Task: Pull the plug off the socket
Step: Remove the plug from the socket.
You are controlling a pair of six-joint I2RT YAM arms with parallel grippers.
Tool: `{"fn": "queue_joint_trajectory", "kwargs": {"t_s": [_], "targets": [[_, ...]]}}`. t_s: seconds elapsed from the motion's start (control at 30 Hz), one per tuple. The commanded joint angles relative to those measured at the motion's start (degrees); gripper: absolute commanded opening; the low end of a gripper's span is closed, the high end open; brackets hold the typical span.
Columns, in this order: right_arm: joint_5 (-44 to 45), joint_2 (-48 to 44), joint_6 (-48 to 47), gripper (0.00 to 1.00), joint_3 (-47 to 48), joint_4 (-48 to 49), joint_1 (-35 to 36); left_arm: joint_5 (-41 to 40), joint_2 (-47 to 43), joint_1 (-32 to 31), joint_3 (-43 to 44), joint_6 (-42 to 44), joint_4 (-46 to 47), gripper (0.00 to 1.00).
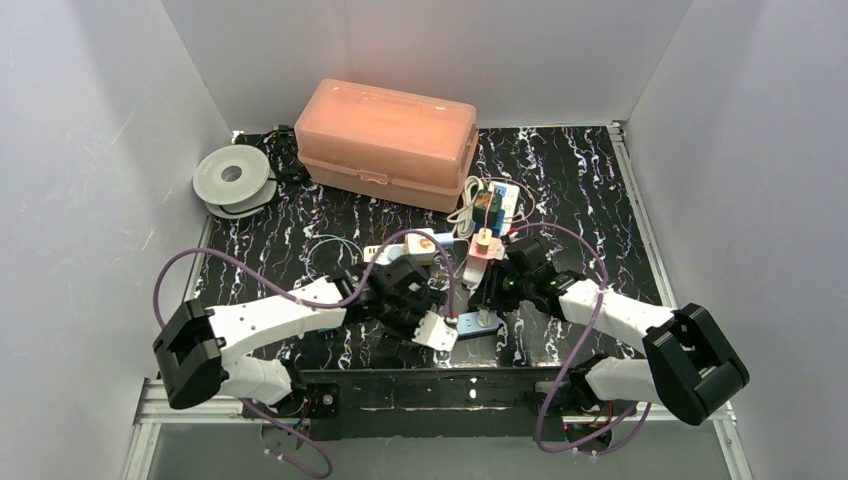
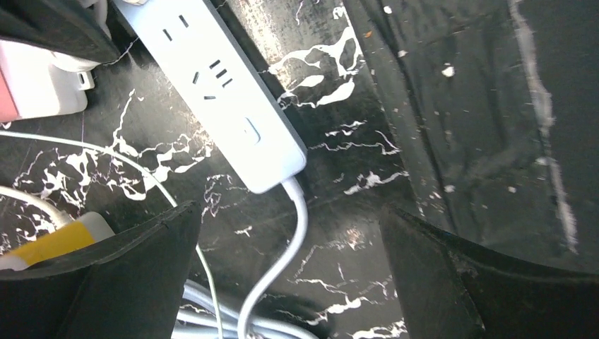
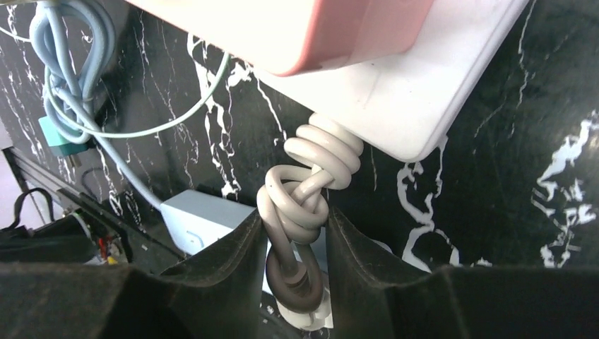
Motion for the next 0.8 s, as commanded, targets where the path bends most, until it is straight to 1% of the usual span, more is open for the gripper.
{"fn": "queue_joint_trajectory", "kwargs": {"t_s": [0.0, 0.03, 0.1, 0.2, 0.23, 0.27, 0.4, 0.47, 0.5, 0.67, 0.77], "targets": [[-5.48, -4.48, 4.66, 0.01, 4.06, -7.26, 0.65, -9.58, 2.76, -3.63, -3.02, 0.71, 7.34, 0.98], [-5.37, -5.51, 5.10, 0.01, 3.81, -7.59, 0.66, -10.70, 3.51, -4.02, -3.06, 0.18, 8.67, 0.98], [-4.66, -8.81, 5.99, 0.01, 2.83, -7.95, 0.65, -13.82, 5.93, -4.55, -1.34, -3.86, 9.82, 0.98], [-4.67, -10.75, 7.10, 0.01, 1.06, -7.75, 0.66, -16.34, 9.21, -4.68, 1.95, -14.63, 10.99, 0.98], [-5.49, -10.62, 7.39, 0.01, 0.63, -7.17, 0.66, -16.03, 10.50, -4.66, 3.32, -18.83, 10.55, 0.98], [-5.95, -10.28, 7.80, 0.01, 0.40, -6.68, 0.73, -14.09, 11.96, -4.99, 5.95, -23.52, 7.49, 0.98], [-6.00, -9.84, 8.02, 0.01, 1.29, -8.68, 0.69, -12.12, 16.68, -7.69, 7.25, -25.02, 7.87, 0.98], [-7.65, -9.87, 9.15, 0.01, 2.58, -10.50, 0.66, -7.96, 17.38, -8.38, 7.10, -26.85, 9.29, 0.98], [-8.01, -9.87, 9.16, 0.01, 3.07, -11.14, 0.66, -7.42, 17.34, -8.38, 6.64, -26.84, 10.34, 0.98], [-8.56, -10.45, 8.68, 0.01, 4.68, -13.42, 0.38, -10.18, 19.14, -8.43, 6.73, -26.28, 14.40, 0.98], [-10.34, -10.93, 8.20, 0.01, 4.16, -13.71, -0.57, -10.12, 19.37, -8.43, 6.18, -27.38, 15.81, 0.98]]}}
